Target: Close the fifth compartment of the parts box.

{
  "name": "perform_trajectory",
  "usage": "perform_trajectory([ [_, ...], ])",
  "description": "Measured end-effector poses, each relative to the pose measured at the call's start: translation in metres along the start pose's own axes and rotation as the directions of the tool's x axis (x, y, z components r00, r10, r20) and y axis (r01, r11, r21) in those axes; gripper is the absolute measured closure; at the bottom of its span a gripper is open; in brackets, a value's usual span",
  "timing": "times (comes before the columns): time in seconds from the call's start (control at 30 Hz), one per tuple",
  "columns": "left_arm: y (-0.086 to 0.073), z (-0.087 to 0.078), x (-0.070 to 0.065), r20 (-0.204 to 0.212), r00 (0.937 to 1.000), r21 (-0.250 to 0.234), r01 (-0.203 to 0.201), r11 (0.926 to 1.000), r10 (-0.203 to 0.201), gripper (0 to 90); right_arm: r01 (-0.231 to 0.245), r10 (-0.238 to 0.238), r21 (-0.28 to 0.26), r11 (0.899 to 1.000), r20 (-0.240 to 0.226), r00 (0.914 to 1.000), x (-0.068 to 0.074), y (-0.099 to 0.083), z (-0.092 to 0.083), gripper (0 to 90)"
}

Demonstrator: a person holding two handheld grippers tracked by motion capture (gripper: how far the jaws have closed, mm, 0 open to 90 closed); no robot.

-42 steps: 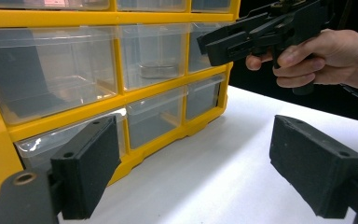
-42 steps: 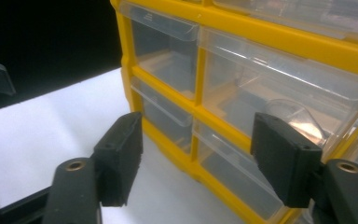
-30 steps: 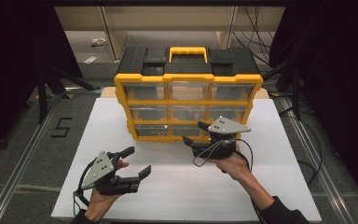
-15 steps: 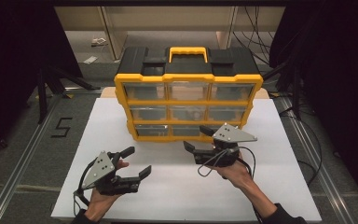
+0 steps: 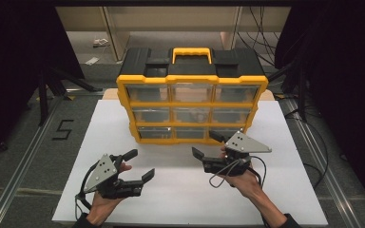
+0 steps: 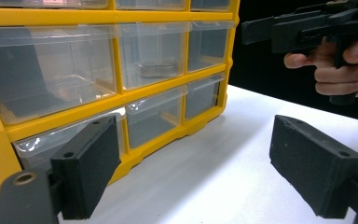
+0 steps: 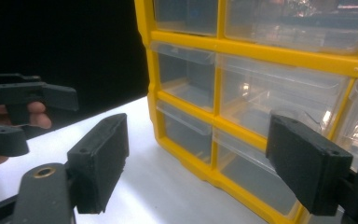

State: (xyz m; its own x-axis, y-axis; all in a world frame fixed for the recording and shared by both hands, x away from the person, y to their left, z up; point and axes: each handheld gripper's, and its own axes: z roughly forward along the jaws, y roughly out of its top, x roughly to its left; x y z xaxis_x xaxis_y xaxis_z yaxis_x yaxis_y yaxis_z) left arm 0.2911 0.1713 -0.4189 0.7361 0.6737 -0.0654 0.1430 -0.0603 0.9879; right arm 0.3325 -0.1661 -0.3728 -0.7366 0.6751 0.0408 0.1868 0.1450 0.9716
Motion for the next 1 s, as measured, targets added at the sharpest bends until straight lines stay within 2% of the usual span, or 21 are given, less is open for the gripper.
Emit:
perform_trajectory([
  [0.47, 0.000, 0.000, 0.000, -0.001, 1.0000, 0.000, -0.001, 1.0000, 0.001, 15.4, -0.012, 0.013, -0.045, 0.999, 0.007, 0.9999, 0.000, -0.004, -0.015, 19.7],
  [1.0, 0.000, 0.000, 0.000, 0.001, 1.0000, -0.002, -0.002, 1.0000, 0.002, 15.4, -0.003, 0.005, -0.062, 0.998, 0.028, 0.9996, 0.000, -0.012, -0.026, 19.3],
])
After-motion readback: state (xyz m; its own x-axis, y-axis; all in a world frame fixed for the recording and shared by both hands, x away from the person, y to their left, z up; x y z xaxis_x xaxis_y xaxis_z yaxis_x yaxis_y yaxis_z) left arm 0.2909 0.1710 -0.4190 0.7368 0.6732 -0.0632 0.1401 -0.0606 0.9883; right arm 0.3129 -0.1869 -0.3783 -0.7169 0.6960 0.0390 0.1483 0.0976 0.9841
